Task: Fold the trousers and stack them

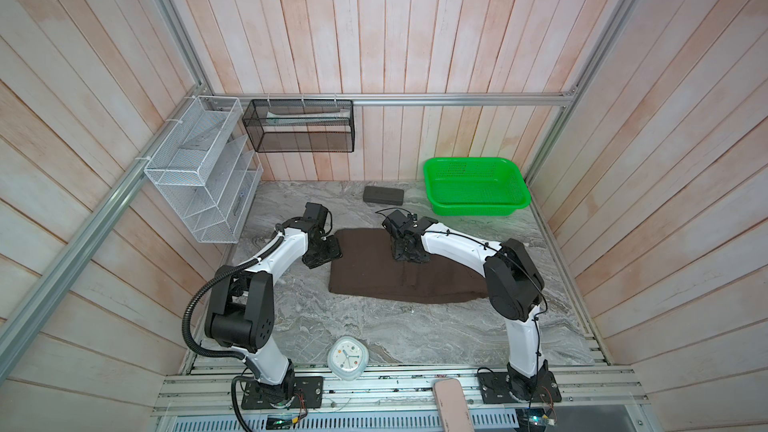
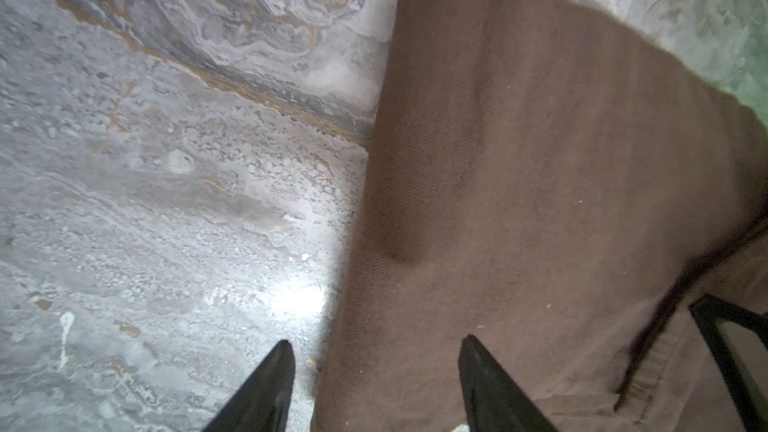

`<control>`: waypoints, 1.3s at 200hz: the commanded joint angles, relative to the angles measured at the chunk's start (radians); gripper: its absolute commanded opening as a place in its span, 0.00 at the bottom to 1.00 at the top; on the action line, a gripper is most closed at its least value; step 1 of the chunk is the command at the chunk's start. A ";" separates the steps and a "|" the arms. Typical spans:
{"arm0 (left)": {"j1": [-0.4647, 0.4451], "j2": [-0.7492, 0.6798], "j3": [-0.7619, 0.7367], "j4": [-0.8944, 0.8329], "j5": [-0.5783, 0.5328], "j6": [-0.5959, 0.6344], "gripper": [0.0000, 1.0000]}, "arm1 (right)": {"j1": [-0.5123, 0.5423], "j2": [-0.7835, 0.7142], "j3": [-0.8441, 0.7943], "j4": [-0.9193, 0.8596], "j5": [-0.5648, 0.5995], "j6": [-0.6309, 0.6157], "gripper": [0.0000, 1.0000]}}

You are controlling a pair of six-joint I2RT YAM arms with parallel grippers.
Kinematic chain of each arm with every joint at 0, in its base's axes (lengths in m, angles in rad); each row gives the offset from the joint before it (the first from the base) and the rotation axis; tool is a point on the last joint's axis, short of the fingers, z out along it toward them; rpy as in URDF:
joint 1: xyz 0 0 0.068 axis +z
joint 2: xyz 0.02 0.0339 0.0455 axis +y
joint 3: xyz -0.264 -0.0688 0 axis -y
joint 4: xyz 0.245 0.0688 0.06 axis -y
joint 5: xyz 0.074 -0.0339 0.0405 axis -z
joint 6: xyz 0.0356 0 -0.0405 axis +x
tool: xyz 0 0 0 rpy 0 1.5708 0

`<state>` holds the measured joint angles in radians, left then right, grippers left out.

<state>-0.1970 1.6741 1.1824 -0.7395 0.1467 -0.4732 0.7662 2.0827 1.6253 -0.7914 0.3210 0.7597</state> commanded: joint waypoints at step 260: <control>0.108 0.213 -0.027 0.171 0.375 0.188 0.62 | -0.124 -0.450 -0.188 -0.232 0.227 0.087 0.71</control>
<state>-0.0963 1.8397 1.1412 -0.6056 0.4240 -0.3065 0.6601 1.6741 1.4696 -1.0203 0.5606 0.8452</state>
